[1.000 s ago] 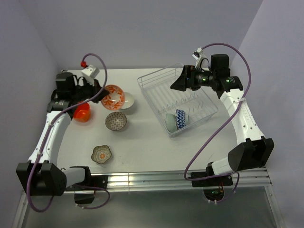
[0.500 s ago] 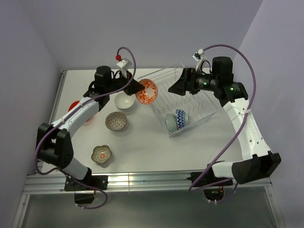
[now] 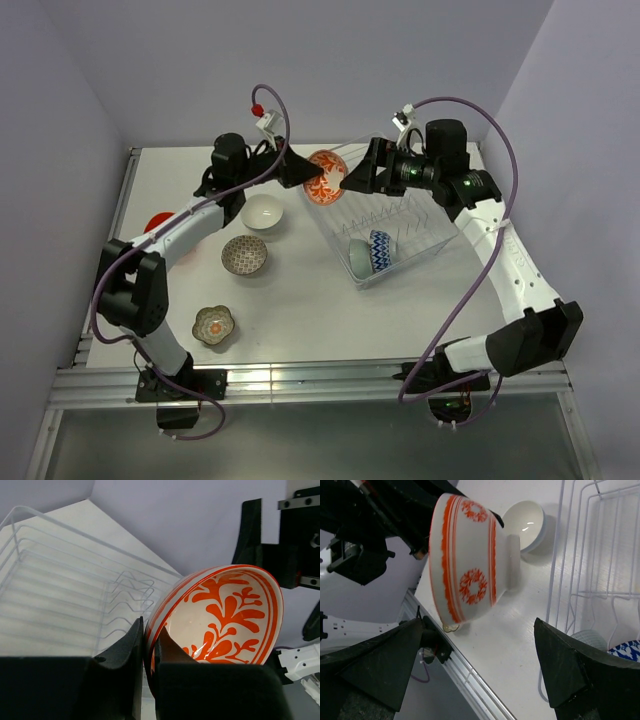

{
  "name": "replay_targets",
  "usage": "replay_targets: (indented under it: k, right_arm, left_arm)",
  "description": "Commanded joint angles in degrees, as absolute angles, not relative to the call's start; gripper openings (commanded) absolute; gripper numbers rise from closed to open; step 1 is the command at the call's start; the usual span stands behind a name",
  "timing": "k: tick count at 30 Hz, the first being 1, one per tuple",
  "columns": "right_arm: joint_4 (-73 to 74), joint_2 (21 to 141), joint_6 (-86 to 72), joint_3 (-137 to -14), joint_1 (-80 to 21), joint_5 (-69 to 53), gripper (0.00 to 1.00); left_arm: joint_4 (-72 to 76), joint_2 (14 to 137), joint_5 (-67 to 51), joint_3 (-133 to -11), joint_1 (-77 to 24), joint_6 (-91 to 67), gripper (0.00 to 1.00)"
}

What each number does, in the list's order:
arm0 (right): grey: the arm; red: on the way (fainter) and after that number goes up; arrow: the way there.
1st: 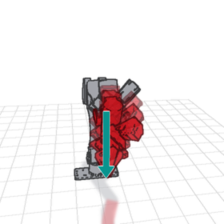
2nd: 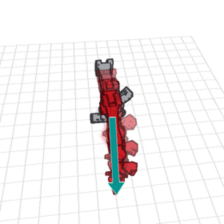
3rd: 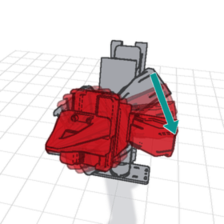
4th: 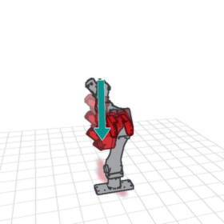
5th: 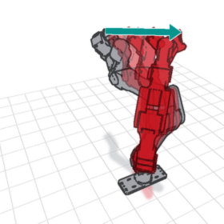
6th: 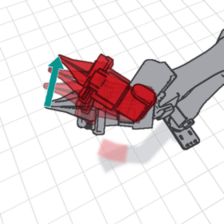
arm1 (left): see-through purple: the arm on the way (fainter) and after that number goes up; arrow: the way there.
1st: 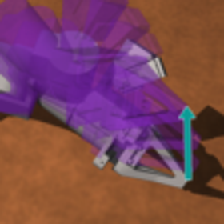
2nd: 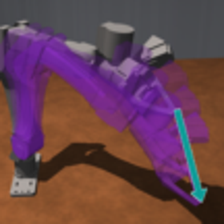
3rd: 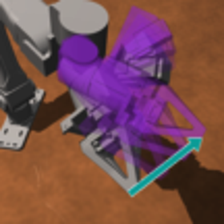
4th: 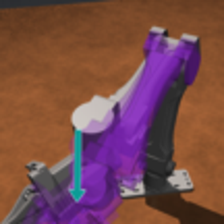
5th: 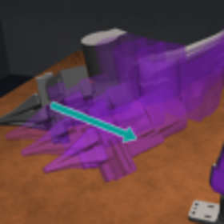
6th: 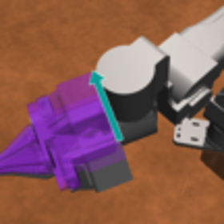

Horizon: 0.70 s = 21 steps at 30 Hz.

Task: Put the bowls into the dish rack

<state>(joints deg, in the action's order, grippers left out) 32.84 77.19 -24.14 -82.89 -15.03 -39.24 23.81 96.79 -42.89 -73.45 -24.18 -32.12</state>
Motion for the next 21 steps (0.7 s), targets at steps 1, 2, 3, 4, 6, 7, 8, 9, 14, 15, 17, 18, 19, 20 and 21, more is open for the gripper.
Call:
replay_targets:
  k: [1, 2, 3, 4, 6, 7, 8, 9, 14, 15, 17, 18, 19, 20, 21]
  right_arm:
    - [26.5, 78.4, -27.7, -82.7, -15.6, -38.9, 1.0]
    - [26.1, 79.3, -27.9, -83.2, -16.0, -38.7, 1.0]
    - [25.6, 79.6, -28.1, -83.5, -16.0, -38.5, 1.0]
    - [25.3, 80.1, -28.2, -83.7, -16.1, -38.6, 1.0]
    - [25.6, 81.4, -28.0, -84.2, -16.0, -38.8, 1.0]
    - [25.6, 81.7, -28.0, -84.4, -16.0, -39.5, 1.0]
    - [25.6, 82.1, -27.9, -84.4, -16.0, -39.8, 1.0]
    - [25.1, 82.0, -28.0, -84.4, -16.0, -40.3, 0.98]
    - [22.4, 81.7, -29.9, -83.1, -15.7, -45.1, 0.88]
    - [22.1, 81.4, -30.6, -82.7, -15.6, -45.4, 0.86]
    - [20.8, 81.0, -31.3, -81.7, -15.4, -46.5, 0.82]
    - [20.4, 80.8, -32.2, -81.4, -15.2, -46.9, 0.8]
    - [20.1, 80.8, -32.3, -81.0, -14.9, -47.3, 0.78]
    - [19.9, 80.9, -32.5, -80.9, -14.8, -47.6, 0.76]
    - [19.6, 80.9, -32.7, -80.9, -14.8, -48.1, 0.73]
  left_arm:
    - [31.9, 96.7, -44.7, -77.0, -25.3, -36.4, 0.0]
    - [32.3, 96.9, -44.7, -77.1, -25.5, -36.6, 0.0]
    - [32.3, 97.1, -44.8, -77.3, -25.7, -36.8, 0.0]
    - [33.0, 97.2, -44.9, -77.3, -25.8, -37.3, 0.0]
    - [34.0, 97.5, -45.3, -77.4, -26.2, -38.8, 0.0]
    - [34.6, 97.6, -45.5, -77.4, -26.2, -39.5, 0.0]
    - [35.4, 97.9, -46.0, -77.4, -26.2, -40.2, 0.0]
    - [35.9, 97.9, -46.2, -77.4, -26.1, -41.0, 0.0]
    - [39.0, 98.3, -47.2, -76.4, -26.1, -44.3, 0.0]
    - [39.5, 98.3, -47.4, -76.1, -26.2, -45.0, 0.0]
    - [39.6, 98.4, -47.6, -76.0, -26.1, -45.0, 0.0]
    - [39.6, 98.6, -47.7, -76.0, -26.2, -45.1, 0.0]
    - [39.6, 98.6, -47.8, -76.1, -26.1, -45.2, 0.0]
    - [39.6, 98.6, -48.2, -76.4, -26.1, -45.1, 0.0]
    - [39.5, 98.8, -48.4, -76.5, -26.1, -45.2, 0.0]
